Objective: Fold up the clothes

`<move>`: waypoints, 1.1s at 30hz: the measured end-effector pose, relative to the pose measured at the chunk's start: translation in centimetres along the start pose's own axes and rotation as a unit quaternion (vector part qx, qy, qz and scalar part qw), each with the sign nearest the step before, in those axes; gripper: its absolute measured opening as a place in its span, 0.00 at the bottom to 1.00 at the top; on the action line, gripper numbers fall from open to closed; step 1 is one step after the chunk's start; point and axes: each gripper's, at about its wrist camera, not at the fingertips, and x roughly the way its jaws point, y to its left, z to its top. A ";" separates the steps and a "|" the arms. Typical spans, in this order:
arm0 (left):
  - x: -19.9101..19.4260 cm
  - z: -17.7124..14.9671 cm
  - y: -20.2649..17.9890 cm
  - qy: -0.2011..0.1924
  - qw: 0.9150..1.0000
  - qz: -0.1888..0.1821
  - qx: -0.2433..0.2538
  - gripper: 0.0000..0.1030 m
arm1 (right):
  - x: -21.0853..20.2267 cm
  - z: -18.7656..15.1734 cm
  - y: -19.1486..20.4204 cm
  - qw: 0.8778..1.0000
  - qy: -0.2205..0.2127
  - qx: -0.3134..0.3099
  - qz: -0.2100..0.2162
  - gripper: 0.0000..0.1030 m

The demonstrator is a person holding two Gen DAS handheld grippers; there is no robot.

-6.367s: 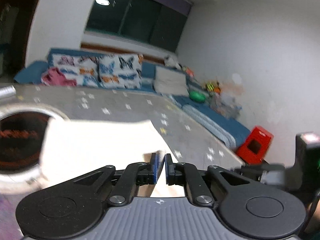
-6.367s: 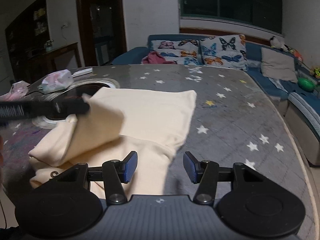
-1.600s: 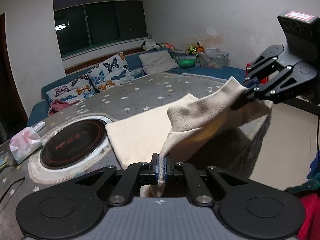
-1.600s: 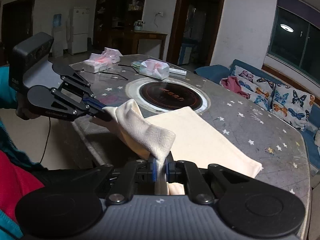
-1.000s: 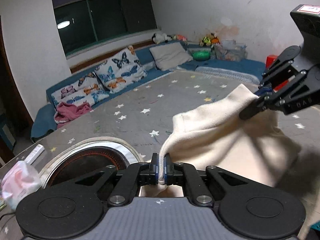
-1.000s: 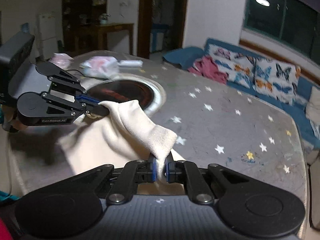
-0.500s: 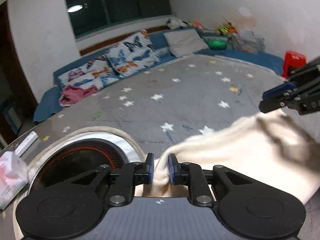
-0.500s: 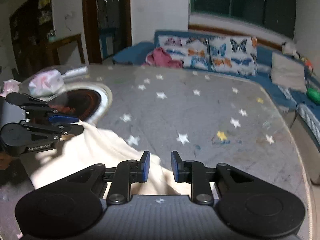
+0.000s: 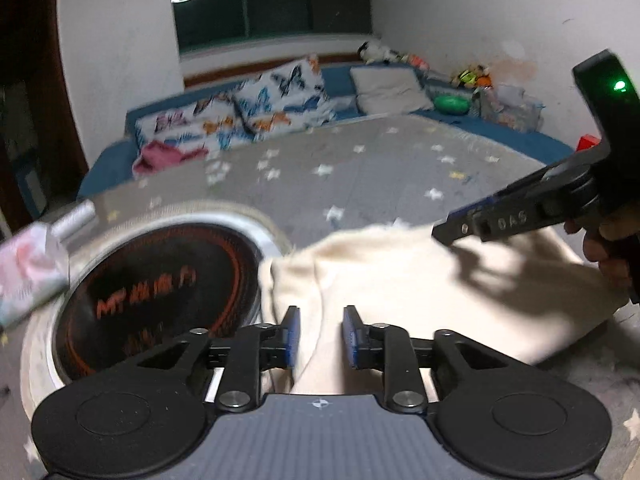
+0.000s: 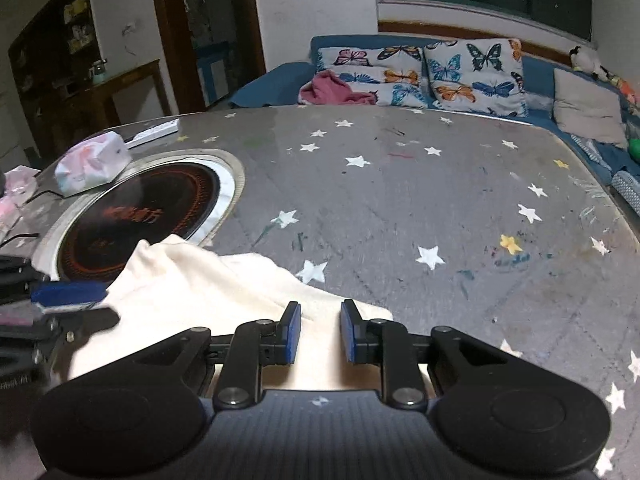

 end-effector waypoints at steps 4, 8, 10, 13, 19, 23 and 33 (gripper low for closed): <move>0.3 -0.6 0.7 0.011 1.000 -0.012 -0.026 0.29 | 0.6 -0.5 1.3 0.999 -0.013 -0.039 -0.024 0.20; -0.3 -1.3 0.7 0.019 0.999 -0.019 -0.033 0.29 | 0.3 -0.9 2.0 0.998 -0.014 -0.058 -0.031 0.21; -0.8 -1.8 0.7 0.022 0.999 -0.024 -0.036 0.29 | 0.0 -1.2 2.3 0.997 -0.015 -0.067 -0.031 0.21; -1.9 -2.6 0.5 0.025 0.998 -0.037 -0.040 0.29 | -0.5 -1.7 2.8 0.997 -0.015 -0.075 -0.028 0.21; -4.7 -4.3 -0.5 0.032 0.997 -0.059 -0.032 0.30 | -2.0 -2.9 4.0 0.996 -0.010 -0.084 -0.019 0.21; -5.3 -3.2 0.2 0.031 0.996 -0.064 -0.049 0.30 | -2.8 -3.2 4.1 0.997 -0.015 -0.072 -0.008 0.21; -1.5 0.0 0.6 0.013 0.997 -0.029 -0.067 0.27 | -2.4 -1.0 5.7 0.995 -0.024 -0.075 0.053 0.18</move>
